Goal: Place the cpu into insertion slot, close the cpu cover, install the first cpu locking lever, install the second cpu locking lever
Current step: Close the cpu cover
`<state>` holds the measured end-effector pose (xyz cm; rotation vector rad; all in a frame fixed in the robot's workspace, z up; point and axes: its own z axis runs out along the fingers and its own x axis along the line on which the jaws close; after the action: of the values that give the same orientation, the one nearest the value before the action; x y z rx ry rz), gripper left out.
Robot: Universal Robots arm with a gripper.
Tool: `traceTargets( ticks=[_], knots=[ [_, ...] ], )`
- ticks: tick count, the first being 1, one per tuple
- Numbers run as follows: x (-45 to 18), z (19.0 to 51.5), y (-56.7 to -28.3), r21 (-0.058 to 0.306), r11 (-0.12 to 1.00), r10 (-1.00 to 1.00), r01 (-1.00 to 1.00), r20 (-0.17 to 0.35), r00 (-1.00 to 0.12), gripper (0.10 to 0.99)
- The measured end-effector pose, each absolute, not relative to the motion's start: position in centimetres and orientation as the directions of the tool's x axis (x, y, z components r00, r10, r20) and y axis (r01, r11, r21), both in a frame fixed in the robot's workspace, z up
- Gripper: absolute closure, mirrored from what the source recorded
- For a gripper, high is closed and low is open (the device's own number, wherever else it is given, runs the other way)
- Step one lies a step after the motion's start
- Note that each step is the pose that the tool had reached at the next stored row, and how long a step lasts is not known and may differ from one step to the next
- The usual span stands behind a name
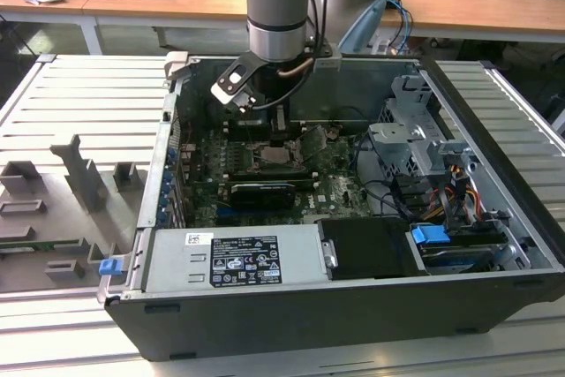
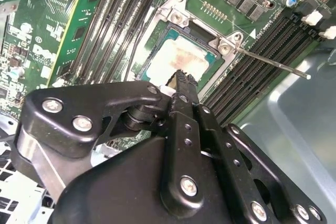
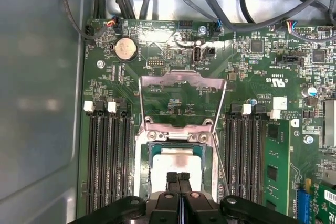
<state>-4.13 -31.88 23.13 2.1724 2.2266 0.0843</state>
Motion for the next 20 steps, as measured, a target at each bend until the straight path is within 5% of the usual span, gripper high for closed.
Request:
traceTargets(
  ticks=[13, 20],
  knots=[
    [-4.1, 28.4, -31.9, 0.059, 0.024, 1.000, 0.998, 0.016, -0.025, 0.980],
    [-2.2, 28.4, -31.9, 0.057, 0.024, 1.000, 0.998, 0.016, -0.025, 0.980]
  ],
)
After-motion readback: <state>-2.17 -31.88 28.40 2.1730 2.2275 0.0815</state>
